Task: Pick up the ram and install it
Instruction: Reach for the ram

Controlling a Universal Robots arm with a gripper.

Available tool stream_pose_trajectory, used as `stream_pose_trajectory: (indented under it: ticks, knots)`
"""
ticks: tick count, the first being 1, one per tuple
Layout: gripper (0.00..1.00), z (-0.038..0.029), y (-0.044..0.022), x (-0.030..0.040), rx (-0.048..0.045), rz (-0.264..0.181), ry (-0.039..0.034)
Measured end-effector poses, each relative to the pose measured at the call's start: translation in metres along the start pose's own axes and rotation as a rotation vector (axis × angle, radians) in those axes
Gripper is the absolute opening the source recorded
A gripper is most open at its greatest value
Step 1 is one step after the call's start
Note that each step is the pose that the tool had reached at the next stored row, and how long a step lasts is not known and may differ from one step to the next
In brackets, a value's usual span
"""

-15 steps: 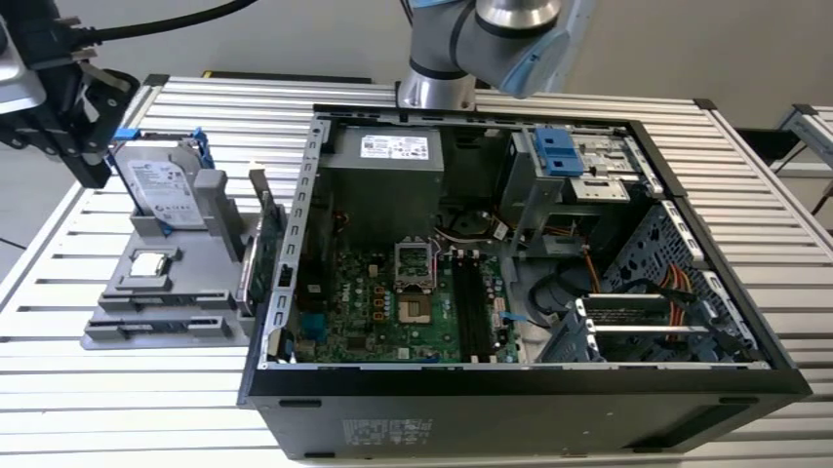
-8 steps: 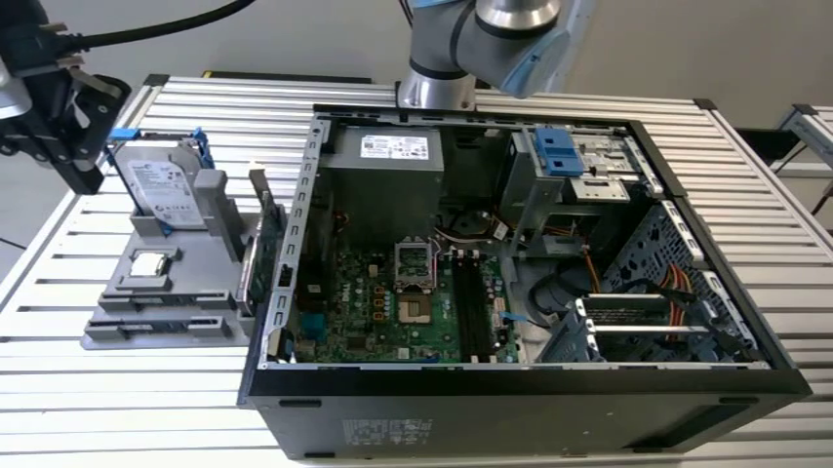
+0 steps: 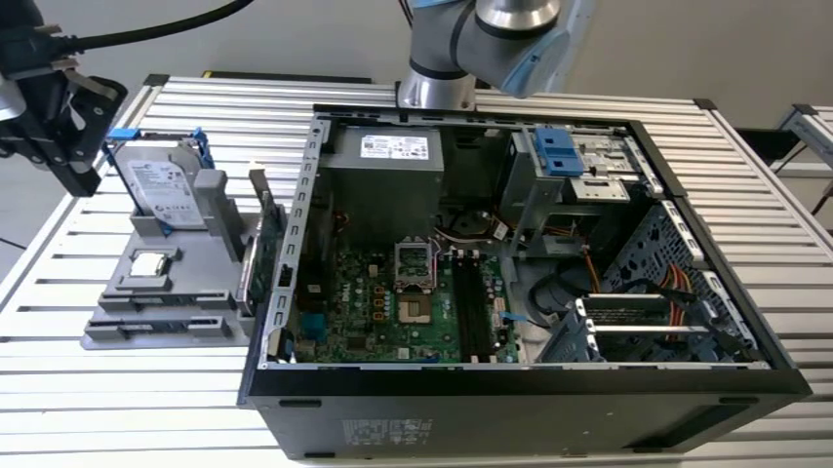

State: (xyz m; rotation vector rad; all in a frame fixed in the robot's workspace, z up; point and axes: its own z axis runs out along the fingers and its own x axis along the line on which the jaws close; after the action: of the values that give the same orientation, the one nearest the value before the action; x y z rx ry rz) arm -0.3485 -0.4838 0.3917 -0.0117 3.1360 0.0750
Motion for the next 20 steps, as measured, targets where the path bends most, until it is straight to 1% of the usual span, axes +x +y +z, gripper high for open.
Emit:
stream_pose_trajectory:
  ticks: [9,20]
  knots:
    - [0.00,0.0006,-0.0019,0.0000,0.0000,0.000,0.0000]
    - [0.00,0.0009,-0.0020,0.0000,0.0000,0.000,-0.0001]
